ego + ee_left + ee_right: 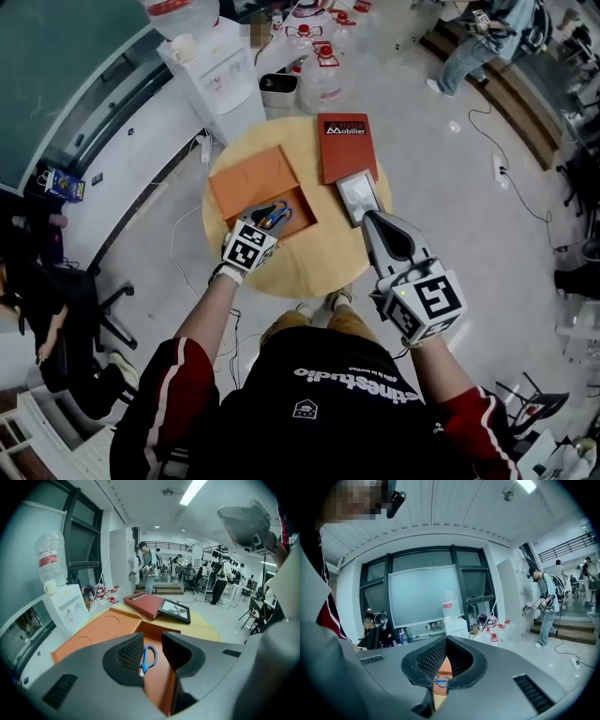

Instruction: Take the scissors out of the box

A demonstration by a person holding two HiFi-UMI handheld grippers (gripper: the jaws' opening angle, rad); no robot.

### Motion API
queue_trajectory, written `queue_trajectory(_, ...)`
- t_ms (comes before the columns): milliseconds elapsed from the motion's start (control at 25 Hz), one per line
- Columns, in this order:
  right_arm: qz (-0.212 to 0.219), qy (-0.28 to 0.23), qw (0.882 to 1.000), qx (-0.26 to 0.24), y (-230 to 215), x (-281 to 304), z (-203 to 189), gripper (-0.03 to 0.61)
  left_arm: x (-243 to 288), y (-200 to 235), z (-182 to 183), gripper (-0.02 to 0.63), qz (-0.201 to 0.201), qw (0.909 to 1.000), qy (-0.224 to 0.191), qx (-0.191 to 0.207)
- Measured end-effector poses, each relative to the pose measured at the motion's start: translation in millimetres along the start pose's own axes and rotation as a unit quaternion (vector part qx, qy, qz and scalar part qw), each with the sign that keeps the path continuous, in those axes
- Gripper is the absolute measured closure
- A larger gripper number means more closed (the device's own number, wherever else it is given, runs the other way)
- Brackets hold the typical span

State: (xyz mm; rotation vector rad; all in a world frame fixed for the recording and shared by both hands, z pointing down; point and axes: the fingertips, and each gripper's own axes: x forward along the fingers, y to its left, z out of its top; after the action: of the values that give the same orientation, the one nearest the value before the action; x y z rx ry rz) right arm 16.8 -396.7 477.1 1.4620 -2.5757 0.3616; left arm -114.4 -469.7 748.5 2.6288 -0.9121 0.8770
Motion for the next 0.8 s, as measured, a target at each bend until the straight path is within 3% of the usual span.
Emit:
queue_trajectory(360,-0.011,0.02,1.0,0.018,-21.4,0.2,-12.2,0.552,51.5,10.2,-42.1,0.481,-0.008,0.9977,0.067,0.004)
queue_trajectory(800,-0.005,0.034,0.999,0.024,-36.6,7.1,-25.0,0.551,79.8,9.6,-58.7,0.474,-0.004,0.9886,0.146,0.037)
